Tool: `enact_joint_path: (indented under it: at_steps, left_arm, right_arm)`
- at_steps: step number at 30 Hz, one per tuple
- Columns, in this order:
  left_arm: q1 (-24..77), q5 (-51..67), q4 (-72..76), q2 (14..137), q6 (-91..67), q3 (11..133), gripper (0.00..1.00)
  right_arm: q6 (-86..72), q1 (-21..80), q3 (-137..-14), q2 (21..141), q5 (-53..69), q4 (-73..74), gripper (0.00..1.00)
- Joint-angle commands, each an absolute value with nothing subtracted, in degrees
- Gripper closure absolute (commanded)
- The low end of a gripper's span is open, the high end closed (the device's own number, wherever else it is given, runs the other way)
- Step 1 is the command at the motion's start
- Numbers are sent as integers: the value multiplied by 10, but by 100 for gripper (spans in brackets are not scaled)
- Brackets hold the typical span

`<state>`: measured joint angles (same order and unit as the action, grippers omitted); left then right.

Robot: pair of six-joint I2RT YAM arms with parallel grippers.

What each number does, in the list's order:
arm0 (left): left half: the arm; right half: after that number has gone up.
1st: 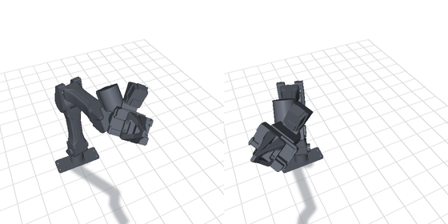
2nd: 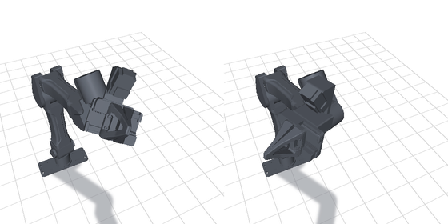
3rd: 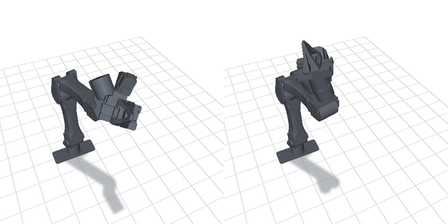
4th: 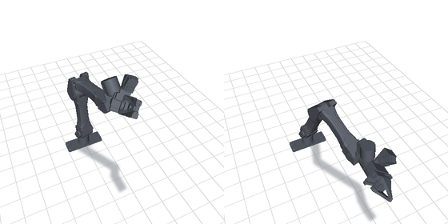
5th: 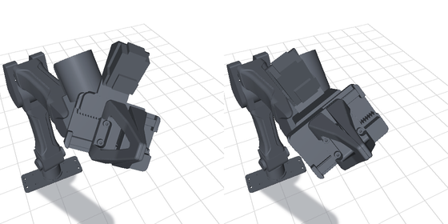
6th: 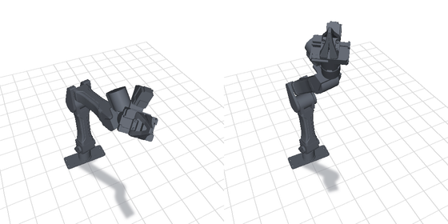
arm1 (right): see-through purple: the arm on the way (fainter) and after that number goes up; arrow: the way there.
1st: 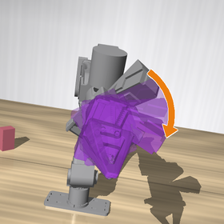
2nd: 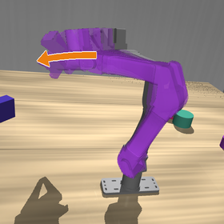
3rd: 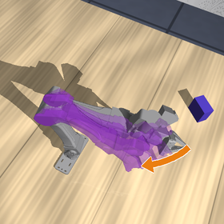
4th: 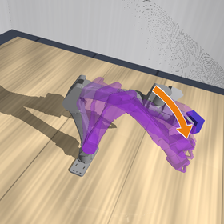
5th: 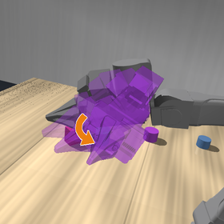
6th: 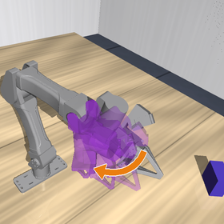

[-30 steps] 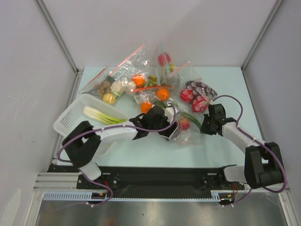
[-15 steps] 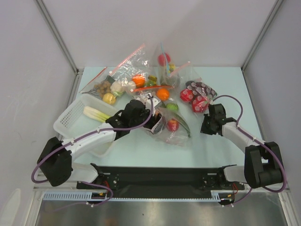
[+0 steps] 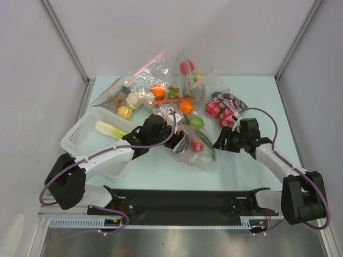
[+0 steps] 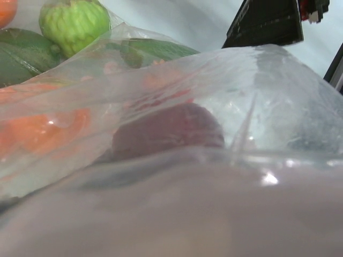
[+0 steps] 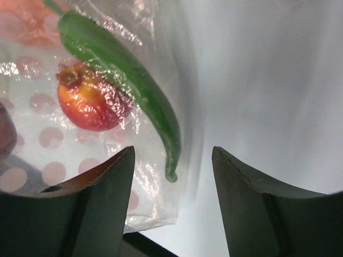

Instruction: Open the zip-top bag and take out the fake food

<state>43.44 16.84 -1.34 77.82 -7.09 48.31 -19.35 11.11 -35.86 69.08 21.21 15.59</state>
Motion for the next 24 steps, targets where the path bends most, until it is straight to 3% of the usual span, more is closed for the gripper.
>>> enact_joint_path:
  at_steps: [1, 8, 16, 19, 22, 23, 24]
  left_arm:
    - [427, 185, 28, 781, -79, 479, 54]
    - [423, 201, 50, 794, -86, 471, 54]
    - [422, 209, 68, 795, -90, 467, 54]
    - [422, 211, 68, 797, -90, 467, 54]
    - [421, 207, 63, 795, -88, 467, 54]
    - [420, 206, 61, 793, -88, 468, 54]
    - [418, 204, 59, 790, -87, 468, 54]
  right_arm:
    - [-179, 110, -352, 707, 298, 135, 33]
    - [-182, 134, -349, 750, 303, 125, 29]
    - [-193, 176, -359, 812, 280, 112, 45]
    - [-192, 180, -362, 824, 265, 116, 53]
    - [-192, 180, -364, 828, 254, 120, 72]
    - [-192, 180, -366, 827, 250, 123, 86]
    - [-192, 180, -367, 826, 240, 128, 92]
